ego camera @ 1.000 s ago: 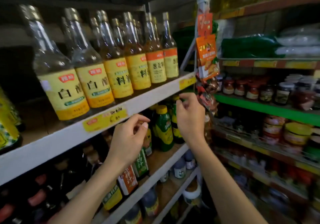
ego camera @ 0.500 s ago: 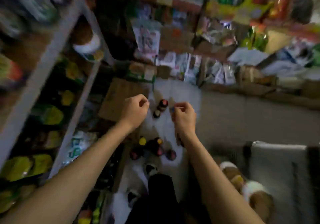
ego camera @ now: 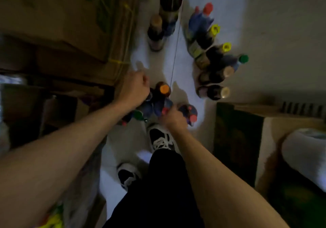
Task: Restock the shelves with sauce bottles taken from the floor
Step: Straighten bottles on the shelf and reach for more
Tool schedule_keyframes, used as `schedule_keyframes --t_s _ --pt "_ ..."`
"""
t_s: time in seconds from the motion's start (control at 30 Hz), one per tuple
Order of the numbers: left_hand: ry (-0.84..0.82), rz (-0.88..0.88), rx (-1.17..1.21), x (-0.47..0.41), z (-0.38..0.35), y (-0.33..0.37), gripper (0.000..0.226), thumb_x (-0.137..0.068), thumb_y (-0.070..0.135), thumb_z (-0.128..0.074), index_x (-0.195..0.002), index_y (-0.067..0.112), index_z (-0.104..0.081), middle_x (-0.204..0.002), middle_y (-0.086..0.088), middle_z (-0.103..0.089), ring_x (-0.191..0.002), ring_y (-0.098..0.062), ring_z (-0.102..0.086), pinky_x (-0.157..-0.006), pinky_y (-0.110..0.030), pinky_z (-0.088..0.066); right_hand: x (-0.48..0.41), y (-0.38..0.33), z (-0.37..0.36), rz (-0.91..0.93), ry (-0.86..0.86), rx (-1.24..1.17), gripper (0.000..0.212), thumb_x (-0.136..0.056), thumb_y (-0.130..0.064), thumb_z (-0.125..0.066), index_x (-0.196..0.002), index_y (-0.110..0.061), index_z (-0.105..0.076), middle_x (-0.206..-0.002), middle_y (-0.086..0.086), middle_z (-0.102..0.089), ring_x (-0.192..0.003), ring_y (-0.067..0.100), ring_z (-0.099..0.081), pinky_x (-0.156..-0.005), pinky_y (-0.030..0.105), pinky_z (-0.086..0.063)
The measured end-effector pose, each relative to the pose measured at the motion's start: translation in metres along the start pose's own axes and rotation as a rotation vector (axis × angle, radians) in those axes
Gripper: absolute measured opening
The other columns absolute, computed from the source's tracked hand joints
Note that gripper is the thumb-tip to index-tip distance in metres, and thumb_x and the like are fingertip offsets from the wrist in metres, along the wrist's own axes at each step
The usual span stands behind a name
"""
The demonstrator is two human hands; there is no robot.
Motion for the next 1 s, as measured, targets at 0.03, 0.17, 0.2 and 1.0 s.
schedule_keyframes --t_s 0.03,0.17,0.2,1.0 --pt "0.022 -0.018 -0.017 -0.006 -0.011 -0.005 0.010 -0.091 0.014 -0.054 -0.088 0.008 -0.061 -0.095 -0.021 -0.065 -0.090 -0.038 -0.061 -0.069 -0.041 -0.046 -0.010 0.005 -0.018 -0.019 0.021 -0.009 0.048 -0.094 -0.033 -0.057 -0.134 -0.009 -0.043 -0.122 0.017 -0.064 -0.109 0.039 -0.063 -0.078 0.041 -0.047" --pt "0.072 -0.068 -0.060 -0.008 -0.036 -0.018 0.013 -0.090 0.015 -0.055 -0.092 0.005 -0.064 -0.099 -0.021 -0.066 -0.094 -0.039 -0.060 -0.066 -0.035 -0.035 -0.034 0.017 -0.046 -0.022 0.286 -0.061 0.047 -0.091 -0.043 -0.060 -0.126 -0.016 -0.047 -0.105 0.012 -0.068 -0.093 0.036 -0.067 -0.065 0.039 -0.046" --pt "0.084 -0.074 -0.063 -0.005 -0.038 -0.020 0.013 -0.091 0.016 -0.055 -0.090 0.006 -0.063 -0.098 -0.019 -0.066 -0.092 -0.038 -0.060 -0.063 -0.033 -0.032 -0.035 0.017 -0.047 0.007 0.329 -0.074 0.044 -0.089 -0.045 -0.061 -0.124 -0.019 -0.051 -0.100 0.010 -0.069 -0.088 0.034 -0.068 -0.063 0.037 -0.046" --pt "-0.448 0.104 1.076 0.014 0.063 0.038 0.047 -0.104 0.048 -0.030 -0.104 0.027 -0.072 -0.093 0.001 -0.078 -0.085 -0.015 -0.074 -0.064 -0.022 -0.057 0.041 -0.122 0.197 0.536 -0.252 -0.512 0.025 -0.064 -0.027 -0.079 -0.086 -0.017 -0.070 -0.085 0.017 -0.065 -0.067 0.029 -0.059 -0.050 0.027 -0.052"
Point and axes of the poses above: each hand's wrist, its own x-axis away from the middle knuckle, its own z-axis out of the back of the hand, y = z × x, the point moved 3 cm from there along -x, towards the middle knuckle
